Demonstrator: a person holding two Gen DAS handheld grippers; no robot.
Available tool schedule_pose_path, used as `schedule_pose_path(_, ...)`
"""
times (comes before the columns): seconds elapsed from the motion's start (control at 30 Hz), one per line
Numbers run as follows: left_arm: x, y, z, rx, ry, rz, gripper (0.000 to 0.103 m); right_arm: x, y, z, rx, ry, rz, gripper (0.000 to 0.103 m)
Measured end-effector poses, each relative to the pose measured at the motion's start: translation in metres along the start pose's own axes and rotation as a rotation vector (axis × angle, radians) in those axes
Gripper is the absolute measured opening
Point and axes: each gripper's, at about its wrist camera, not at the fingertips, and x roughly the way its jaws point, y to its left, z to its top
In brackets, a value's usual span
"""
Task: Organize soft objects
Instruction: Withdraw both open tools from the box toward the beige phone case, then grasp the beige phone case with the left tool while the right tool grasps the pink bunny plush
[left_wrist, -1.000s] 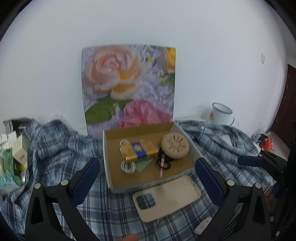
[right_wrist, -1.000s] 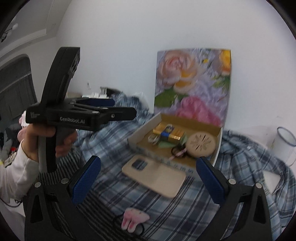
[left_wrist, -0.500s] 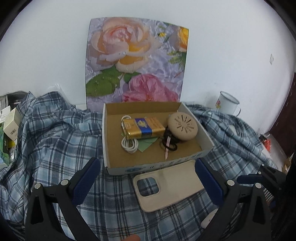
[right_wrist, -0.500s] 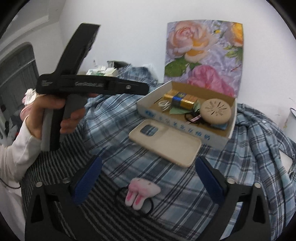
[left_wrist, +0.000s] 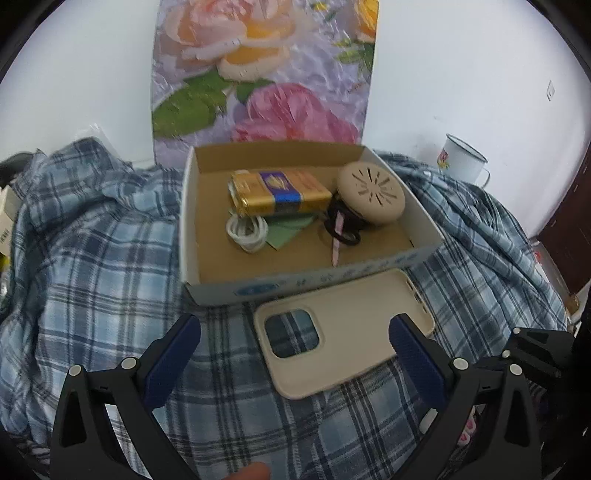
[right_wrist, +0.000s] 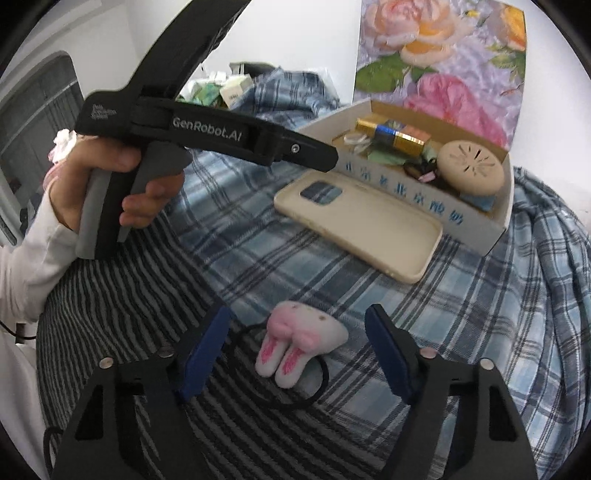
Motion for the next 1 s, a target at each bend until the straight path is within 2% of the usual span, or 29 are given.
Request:
schedule_pose_path(0.03, 0.002, -0.001, -0.001, 0.007, 0.006, 0.004, 0.103, 0.002, 0.000, 0.000, 0.002, 0.008, 0.004, 0.060)
schedule_pose_path(0.07, 0.004, -0.002, -0.002, 0.012, 0.010, 0.010, 0.103, 0.004, -0.001, -0.001, 0.004, 0.014, 0.007, 0.048)
schedule_pose_path(0.1, 0.006, -0.003, -0.003, 0.017, 0.014, 0.017, 0.103, 0.005, -0.001, -0.001, 0.005, 0.023, 0.009, 0.043)
schedule_pose_path(0.17, 0.010, -0.003, -0.005, 0.021, 0.021, 0.022, 0.094, 0.008, -0.001, -0.002, 0.005, 0.036, 0.009, 0.042)
schedule_pose_path(0.2, 0.013, -0.003, -0.006, 0.025, 0.031, 0.019, 0.083, 0.009, 0.000, -0.002, 0.002, 0.037, 0.005, 0.041)
schedule_pose_path(0.23, 0.017, -0.003, -0.007, 0.026, 0.042, 0.022, 0.077, 0.009, 0.001, -0.002, -0.001, 0.036, 0.004, 0.041)
schedule_pose_path(0.3, 0.022, -0.001, -0.009, 0.024, 0.057, 0.022, 0.069, 0.010, 0.001, -0.002, -0.003, 0.035, 0.002, 0.040)
schedule_pose_path(0.43, 0.027, 0.002, -0.011, 0.020, 0.057, 0.040, 0.039, 0.010, -0.002, -0.001, 0.008, 0.034, 0.011, 0.040)
schedule_pose_path(0.5, 0.029, 0.002, -0.012, 0.020, 0.058, 0.048, 0.036, 0.010, -0.002, 0.000, 0.009, 0.034, 0.012, 0.040)
schedule_pose_path(0.63, 0.032, 0.008, -0.012, -0.003, 0.060, 0.059, 0.022, 0.009, -0.002, 0.000, 0.014, 0.034, 0.014, 0.041)
schedule_pose_path(0.77, 0.034, 0.011, -0.013, -0.013, 0.056, 0.045, 0.019, 0.009, -0.002, -0.001, 0.011, 0.034, 0.010, 0.041)
schedule_pose_path(0.8, 0.034, 0.012, -0.013, -0.016, 0.053, 0.041, 0.010, 0.009, -0.001, -0.001, 0.010, 0.034, 0.009, 0.041)
schedule_pose_path(0.93, 0.033, 0.019, -0.012, -0.055, 0.044, -0.014, 0.006, 0.009, -0.002, 0.000, 0.011, 0.032, 0.007, 0.041)
schedule_pose_path(1.0, 0.028, 0.018, -0.011, -0.057, 0.021, -0.018, 0.004, 0.008, -0.002, 0.000, 0.013, 0.029, 0.006, 0.041)
